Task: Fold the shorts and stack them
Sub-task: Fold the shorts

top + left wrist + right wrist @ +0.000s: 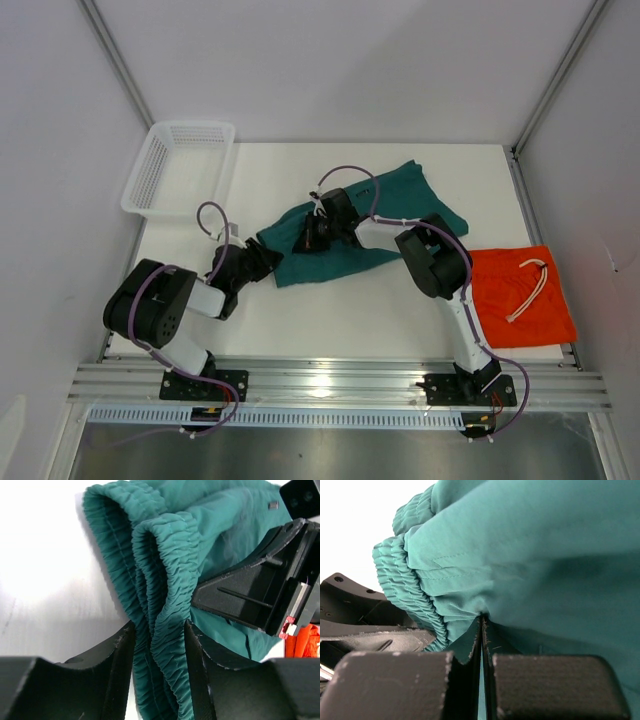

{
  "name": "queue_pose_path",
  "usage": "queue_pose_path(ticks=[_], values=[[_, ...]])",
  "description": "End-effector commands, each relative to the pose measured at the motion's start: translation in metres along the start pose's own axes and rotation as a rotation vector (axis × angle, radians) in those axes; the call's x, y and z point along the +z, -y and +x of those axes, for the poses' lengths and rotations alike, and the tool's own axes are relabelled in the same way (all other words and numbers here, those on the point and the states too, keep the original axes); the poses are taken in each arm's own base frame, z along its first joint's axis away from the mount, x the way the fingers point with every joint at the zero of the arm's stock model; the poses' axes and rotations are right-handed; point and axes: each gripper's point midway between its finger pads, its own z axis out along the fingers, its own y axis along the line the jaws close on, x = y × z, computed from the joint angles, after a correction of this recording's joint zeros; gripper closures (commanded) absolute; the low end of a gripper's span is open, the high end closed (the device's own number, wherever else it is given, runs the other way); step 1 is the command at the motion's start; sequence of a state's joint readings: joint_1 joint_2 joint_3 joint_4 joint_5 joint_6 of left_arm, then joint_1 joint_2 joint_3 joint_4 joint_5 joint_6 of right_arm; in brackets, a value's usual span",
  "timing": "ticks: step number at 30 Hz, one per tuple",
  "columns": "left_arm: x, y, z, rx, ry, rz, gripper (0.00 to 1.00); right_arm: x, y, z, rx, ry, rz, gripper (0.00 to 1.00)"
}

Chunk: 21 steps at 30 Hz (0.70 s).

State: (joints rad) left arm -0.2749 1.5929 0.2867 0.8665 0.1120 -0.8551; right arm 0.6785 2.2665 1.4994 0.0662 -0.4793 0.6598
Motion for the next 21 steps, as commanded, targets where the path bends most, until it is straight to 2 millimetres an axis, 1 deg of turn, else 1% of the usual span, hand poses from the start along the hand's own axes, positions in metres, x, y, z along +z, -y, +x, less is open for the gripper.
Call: queue_pose_path(ticks=[1, 6, 7, 10, 17, 19, 21], values=[[-0.005, 0.032, 0.003, 0.009, -0.014, 0.123, 0.54, 0.013, 0.019, 0.021, 0.021, -0.052, 0.051, 1.00], [0.000, 0.040, -0.001, 0.011, -0.005, 0.138, 0.55, 0.015, 0.018, 0.025, 0.023, -0.059, 0.053, 1.00], [0.001, 0.043, -0.004, 0.012, 0.003, 0.145, 0.55, 0.015, 0.018, 0.025, 0.022, -0.060, 0.052, 1.00], [0.004, 0.046, -0.007, 0.017, 0.009, 0.142, 0.58, 0.017, 0.014, 0.030, 0.016, -0.067, 0.050, 1.00], [0.006, 0.057, -0.022, 0.035, 0.039, 0.144, 0.69, 0.020, 0.003, 0.045, -0.001, -0.085, 0.039, 1.00], [0.005, 0.061, -0.026, 0.040, 0.050, 0.155, 0.69, 0.023, 0.002, 0.049, 0.003, -0.094, 0.033, 1.00], [0.003, 0.067, -0.028, 0.052, 0.055, 0.181, 0.64, 0.024, 0.001, 0.051, 0.004, -0.098, 0.027, 1.00]])
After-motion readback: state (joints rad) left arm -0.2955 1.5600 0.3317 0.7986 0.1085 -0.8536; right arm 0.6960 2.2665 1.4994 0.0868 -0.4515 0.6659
